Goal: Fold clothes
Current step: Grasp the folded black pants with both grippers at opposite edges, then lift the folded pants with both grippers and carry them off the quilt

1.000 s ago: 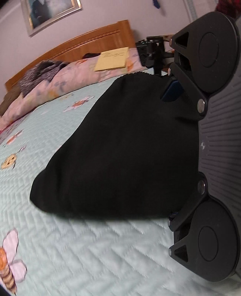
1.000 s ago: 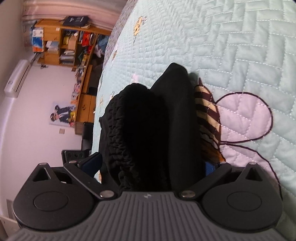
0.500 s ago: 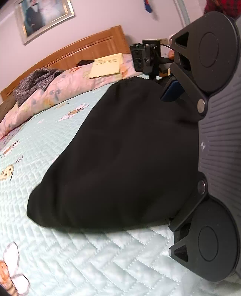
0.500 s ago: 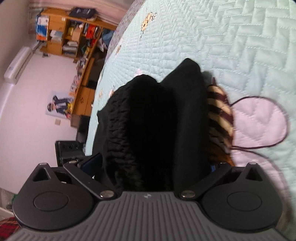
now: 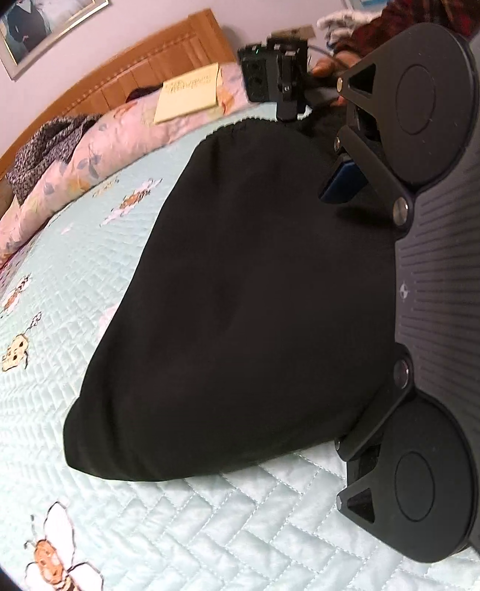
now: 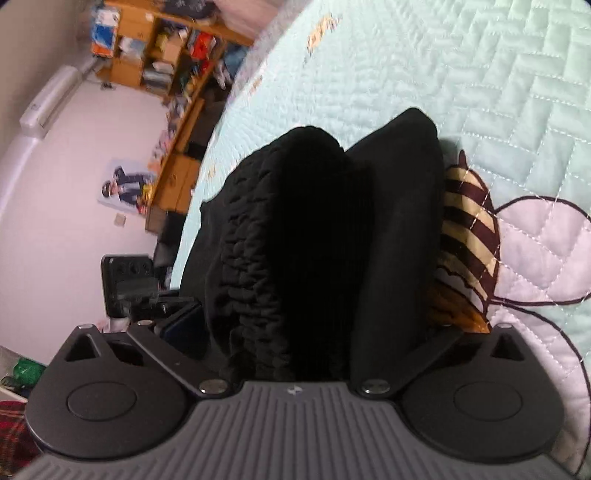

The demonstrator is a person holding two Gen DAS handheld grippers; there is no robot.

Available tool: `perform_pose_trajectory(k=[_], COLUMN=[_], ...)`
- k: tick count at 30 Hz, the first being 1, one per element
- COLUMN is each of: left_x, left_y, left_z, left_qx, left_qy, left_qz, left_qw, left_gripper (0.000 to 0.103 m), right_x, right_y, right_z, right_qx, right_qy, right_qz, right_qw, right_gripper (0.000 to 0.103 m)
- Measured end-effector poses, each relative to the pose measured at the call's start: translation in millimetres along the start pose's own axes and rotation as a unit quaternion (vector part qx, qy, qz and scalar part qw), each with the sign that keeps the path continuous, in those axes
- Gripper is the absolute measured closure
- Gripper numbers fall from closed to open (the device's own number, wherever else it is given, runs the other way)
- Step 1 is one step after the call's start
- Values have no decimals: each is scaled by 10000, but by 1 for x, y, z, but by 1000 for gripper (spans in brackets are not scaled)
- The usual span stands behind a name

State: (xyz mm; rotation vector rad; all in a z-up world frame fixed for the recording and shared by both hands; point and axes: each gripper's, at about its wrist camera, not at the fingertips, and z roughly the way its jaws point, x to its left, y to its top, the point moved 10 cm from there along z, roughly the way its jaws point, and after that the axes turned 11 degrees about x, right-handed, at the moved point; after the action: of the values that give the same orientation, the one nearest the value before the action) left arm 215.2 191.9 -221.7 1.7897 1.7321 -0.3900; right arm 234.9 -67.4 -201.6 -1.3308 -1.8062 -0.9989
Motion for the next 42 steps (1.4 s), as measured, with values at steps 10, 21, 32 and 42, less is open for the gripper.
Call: perform_pose_trajectory(k=[10,21,32,42], left_x=[-12,-53,-139,-359], left_y=[2,-5,1,26], left_z=[-12,-52,-50,-29], left_qx=[-265,-712,-755,-570], left_qy=[1089,993,638,-347], left_qz=[-111,73,674,2365], left_qw=[9936,9925,9928,9693], left_gripper=[41,71,72,72], right_x=[5,51,53,89], right_y=[1,-24,-52,-123], right_z=[-1,-28,-91,-260], right_qx=[-452,-1424,-2146,-3710], right_qy=[-875,93,615,817], right_qz=[158,470,704,564], right_qw=[9950,9887,9722,9233], right_gripper=[29,55,55,55])
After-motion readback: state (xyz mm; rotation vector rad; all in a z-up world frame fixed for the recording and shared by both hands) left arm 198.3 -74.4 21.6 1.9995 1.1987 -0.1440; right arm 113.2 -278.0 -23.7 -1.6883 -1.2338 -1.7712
